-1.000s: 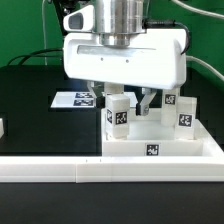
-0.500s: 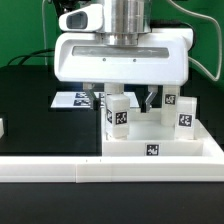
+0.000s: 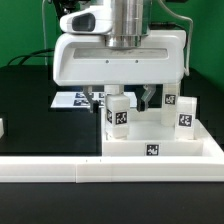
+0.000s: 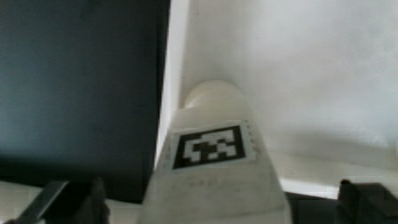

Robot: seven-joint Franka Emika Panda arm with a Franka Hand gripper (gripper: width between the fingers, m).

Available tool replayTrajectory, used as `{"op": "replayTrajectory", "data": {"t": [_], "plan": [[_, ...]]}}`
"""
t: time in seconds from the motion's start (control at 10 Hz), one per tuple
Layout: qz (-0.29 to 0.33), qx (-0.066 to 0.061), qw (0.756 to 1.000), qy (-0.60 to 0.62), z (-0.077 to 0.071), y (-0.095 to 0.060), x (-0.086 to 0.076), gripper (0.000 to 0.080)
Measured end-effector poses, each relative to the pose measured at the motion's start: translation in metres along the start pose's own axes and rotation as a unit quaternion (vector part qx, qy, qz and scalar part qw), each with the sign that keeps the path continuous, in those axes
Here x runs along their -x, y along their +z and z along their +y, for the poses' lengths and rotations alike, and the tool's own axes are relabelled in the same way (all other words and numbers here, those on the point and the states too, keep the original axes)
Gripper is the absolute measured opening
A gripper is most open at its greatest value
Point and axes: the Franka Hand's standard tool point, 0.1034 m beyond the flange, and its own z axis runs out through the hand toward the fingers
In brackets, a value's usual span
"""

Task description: Assemble square table

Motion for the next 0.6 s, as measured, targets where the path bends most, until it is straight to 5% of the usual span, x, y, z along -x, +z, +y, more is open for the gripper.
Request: {"op": "replayTrajectory", "data": {"t": [0.2,0.3,0.4,0.5,0.6], "plan": [[0.002,0.0,1.0,0.0,0.0013,-0.0018,-0.0025,0.0618],[0.002,0.0,1.0,0.001,0.0012,-0.0011,-0.0018,0.0487],[0.001,0.0,1.0,0.001,0.0013,-0.0008,-0.0017,0.0487],[0.001,0.0,1.0,0.004,0.0012,-0.0008,-0.0016,0.0301],[0.001,0.0,1.0,0.019,0.0012,-0.0005,-0.0015,0.029]]}}
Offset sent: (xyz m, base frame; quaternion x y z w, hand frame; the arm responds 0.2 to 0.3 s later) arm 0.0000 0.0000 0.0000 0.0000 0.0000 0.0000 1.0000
